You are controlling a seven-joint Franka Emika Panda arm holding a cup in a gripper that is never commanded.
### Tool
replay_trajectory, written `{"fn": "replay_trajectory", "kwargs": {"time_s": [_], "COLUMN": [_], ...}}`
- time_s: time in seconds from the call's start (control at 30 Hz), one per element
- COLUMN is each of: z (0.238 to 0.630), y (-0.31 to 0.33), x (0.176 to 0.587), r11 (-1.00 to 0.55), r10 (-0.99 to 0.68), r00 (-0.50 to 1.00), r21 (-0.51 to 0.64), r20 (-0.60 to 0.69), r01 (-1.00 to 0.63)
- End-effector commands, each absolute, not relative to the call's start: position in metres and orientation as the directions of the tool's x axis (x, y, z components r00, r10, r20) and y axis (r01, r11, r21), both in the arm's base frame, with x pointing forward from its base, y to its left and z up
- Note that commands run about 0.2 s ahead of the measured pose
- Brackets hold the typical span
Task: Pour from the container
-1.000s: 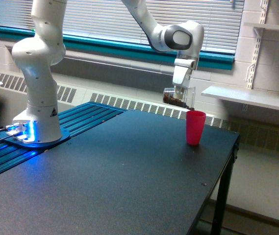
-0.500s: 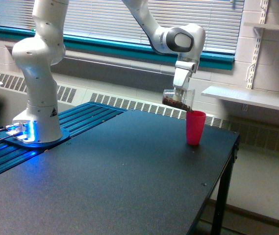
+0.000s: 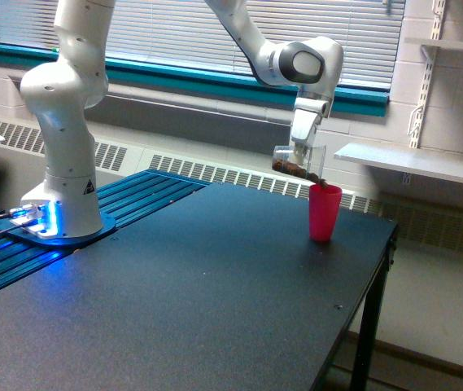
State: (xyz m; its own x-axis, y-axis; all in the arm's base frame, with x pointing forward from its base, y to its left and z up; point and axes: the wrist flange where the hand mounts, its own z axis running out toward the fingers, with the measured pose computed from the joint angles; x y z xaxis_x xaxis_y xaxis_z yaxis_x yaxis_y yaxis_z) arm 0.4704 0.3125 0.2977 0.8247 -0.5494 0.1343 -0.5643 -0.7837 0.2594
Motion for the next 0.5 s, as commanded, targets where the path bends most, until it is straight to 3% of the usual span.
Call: {"fn": "replay_trajectory", "kwargs": {"time_s": [0.03,0.5], "z": [0.2954,0.2920], "y": [0.3204,0.3280], "x": [0.4692,0.4681], "r11": [-0.799,-0.804], "r10": [-0.521,-0.507], "r00": [0.844,0.854], "r21": [0.274,0.294], "r20": [0.127,0.115], "r01": [-0.535,-0.516]}}
